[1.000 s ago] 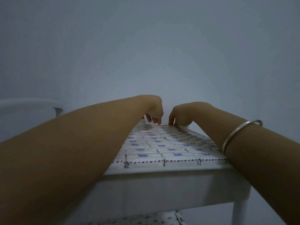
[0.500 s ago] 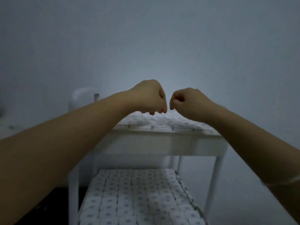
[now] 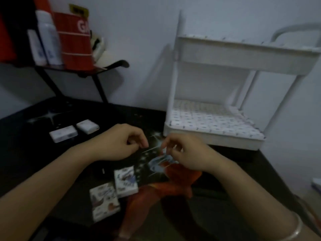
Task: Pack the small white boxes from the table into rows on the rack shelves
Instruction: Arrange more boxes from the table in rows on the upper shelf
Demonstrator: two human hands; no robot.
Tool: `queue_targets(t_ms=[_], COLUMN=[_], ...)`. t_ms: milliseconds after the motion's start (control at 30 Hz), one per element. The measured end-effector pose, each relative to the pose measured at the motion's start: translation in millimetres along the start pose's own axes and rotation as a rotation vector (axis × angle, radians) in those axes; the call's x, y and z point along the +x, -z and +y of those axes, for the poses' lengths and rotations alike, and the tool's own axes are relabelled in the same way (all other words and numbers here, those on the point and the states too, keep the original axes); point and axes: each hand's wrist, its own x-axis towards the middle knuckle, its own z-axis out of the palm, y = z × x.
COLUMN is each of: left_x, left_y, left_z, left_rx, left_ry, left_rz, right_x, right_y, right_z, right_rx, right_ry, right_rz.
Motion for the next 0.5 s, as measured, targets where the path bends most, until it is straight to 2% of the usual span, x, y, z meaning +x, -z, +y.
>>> queue_targets(t_ms=[100,167,233,333,400,500], left_x=[-41.0,-61.0,-75.6,-87.8,-88.9,-86.7], left_y=[-4.6,-7.3,-13.7,-25.0,-29.1,-31.7], left_z=[-34.6,-49.5,-59.9,-63.7,-63.7,-64.3], left_rx=[-0.010,0.074,0.194,0.270,0.231,0.168], left_ry=[0.051,0.140,0.224,0.254,0.248,0.248], left_rz=[-0.021,-0.037,-0.105,-0.174,-0.168,-0.138], right_x=[8.7,14.6,19.2,22.7,23.4,21.3], right_y=[-54.2,-78.8,-93.3,-97.9,-95.4,-92.8], right_z=[-13.5,-22.0,-26.8,-32.3,-34.8,-34.4], right_rx=[0.028,0.018,-0.043,-0.166,-0.105,0.123], right_ry=[-0.003,-0.052,-0.085,-0.073,-0.082,-0.133], right_rz=[-0.064,-0.125,-0.173,-0.232,-0.253,-0.227])
